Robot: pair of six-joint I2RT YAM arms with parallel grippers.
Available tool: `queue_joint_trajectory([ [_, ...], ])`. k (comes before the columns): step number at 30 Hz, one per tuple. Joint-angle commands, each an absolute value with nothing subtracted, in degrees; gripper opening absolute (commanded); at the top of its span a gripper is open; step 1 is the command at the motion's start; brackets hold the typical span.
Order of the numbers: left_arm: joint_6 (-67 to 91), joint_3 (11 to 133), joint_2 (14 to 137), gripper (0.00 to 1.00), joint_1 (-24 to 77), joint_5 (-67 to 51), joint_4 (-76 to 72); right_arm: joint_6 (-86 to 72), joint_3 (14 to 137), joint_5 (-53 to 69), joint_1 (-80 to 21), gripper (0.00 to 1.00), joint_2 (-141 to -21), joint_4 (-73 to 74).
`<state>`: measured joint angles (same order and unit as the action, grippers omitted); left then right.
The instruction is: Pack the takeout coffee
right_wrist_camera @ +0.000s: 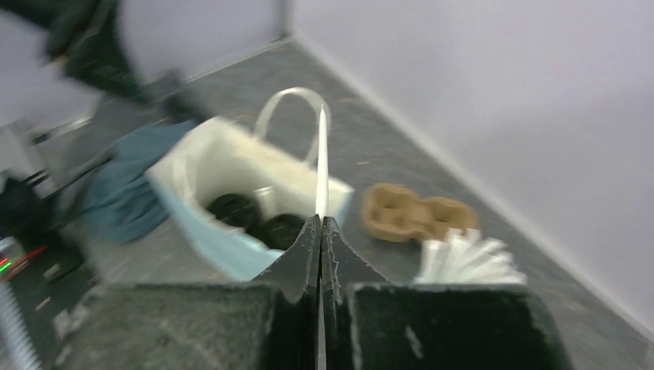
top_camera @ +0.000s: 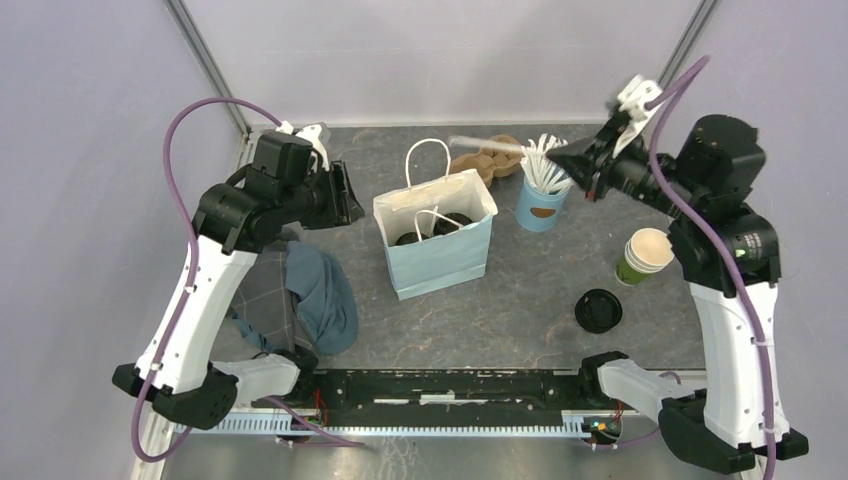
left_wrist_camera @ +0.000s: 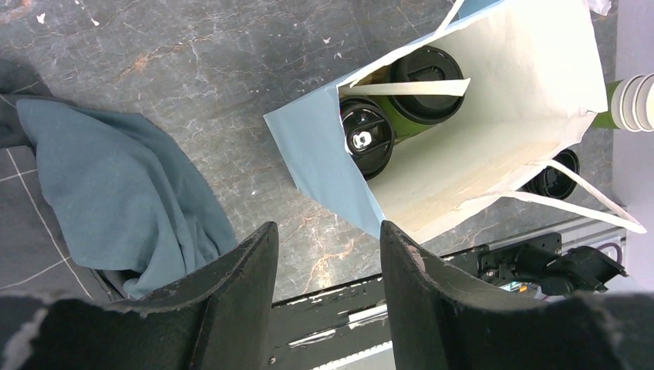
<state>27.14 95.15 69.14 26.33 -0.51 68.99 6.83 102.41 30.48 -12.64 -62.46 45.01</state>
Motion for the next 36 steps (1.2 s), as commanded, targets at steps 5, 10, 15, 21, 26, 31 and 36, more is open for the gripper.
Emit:
queue_joint_trajectory([
  [5,27.9,93.7,66.6,0.58,26.3,-0.1,67.3,13.2,90.2,52.9,-16.4,0.0,-57.2,47.6],
  [10,27.9,93.2,66.5,0.58,26.3,-0.2,67.2,20.5,89.3,43.7,-22.3,0.0,-59.5,53.5],
  [15,27.9,92.6,66.3,0.58,26.3,-0.4,66.6,25.7,93.5,39.3,-26.0,0.0,-65.9,55.4],
  [21,27.4,92.1,66.5,0.58,26.3,-0.4,66.2,27.6,100.4,37.1,-30.2,0.0,-73.8,56.0],
  [26,26.3,91.6,66.7,0.58,26.3,-0.6,66.0,28.3,101.5,39.5,-31.5,0.0,-78.9,56.0],
  [31,25.0,91.6,66.8,0.58,26.3,-0.3,65.8,28.0,101.2,44.4,-31.8,0.0,-83.0,55.4],
  [36,24.4,91.3,67.2,0.58,26.3,-0.6,65.2,26.5,101.8,46.1,-31.9,0.07,-86.1,54.9],
])
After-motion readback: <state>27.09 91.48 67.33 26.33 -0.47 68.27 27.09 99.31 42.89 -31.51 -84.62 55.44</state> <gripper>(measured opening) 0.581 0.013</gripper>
